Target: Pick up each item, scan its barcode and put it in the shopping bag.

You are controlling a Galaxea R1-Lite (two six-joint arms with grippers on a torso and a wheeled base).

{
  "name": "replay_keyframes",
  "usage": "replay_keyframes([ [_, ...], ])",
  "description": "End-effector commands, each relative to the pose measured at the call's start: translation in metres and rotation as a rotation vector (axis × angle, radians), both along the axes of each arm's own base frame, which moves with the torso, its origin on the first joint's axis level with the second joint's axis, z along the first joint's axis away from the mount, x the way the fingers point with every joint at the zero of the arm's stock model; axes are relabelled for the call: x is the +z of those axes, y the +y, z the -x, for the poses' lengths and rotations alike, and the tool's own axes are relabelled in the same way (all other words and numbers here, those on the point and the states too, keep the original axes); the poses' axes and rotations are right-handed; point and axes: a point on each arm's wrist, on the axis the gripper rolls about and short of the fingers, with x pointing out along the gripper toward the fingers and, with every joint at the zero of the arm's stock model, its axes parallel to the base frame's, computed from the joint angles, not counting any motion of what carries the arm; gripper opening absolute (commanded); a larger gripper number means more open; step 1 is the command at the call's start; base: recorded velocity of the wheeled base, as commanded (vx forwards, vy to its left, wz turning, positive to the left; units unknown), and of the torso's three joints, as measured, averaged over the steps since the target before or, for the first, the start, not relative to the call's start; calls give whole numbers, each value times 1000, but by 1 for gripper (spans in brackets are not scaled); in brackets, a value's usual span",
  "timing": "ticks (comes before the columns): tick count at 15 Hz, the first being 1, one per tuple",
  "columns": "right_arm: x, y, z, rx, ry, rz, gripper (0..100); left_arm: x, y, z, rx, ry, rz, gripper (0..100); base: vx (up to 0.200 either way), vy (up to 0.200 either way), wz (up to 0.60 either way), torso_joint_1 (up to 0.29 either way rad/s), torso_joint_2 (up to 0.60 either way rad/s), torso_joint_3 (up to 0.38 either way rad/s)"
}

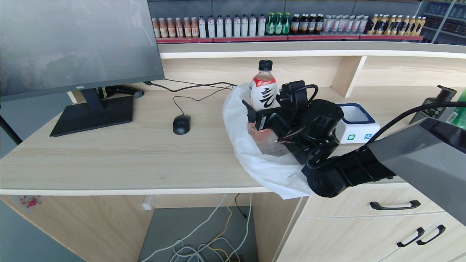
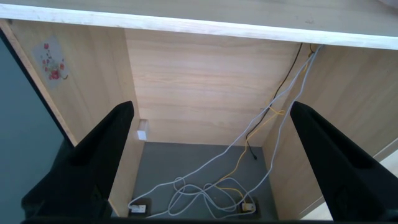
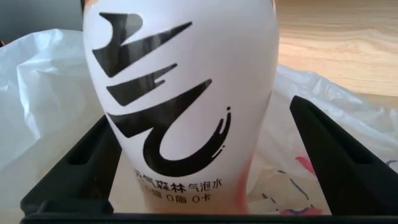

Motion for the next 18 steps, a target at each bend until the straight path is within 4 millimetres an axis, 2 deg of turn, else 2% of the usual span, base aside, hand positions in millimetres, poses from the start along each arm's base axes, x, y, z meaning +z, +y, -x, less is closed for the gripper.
replay_keyframes([
  [1,17,-4,7,1,-29,-14,100,0,0,0,-1,0,0,100,0,0,0,0,0,0],
  [5,29,-7,14,0,-49,-25,100,0,0,0,-1,0,-1,100,0,0,0,0,0,0],
  [10,43,-23,41,1,-56,-7,100,0,0,0,-1,0,-1,100,0,0,0,0,0,0],
  [16,18,-53,103,115,-86,0,100,0,0,0,-1,0,-3,100,0,0,0,0,0,0],
  [18,17,-61,118,126,-77,5,100,0,0,0,1,0,-3,100,-200,0,0,2,5,0],
])
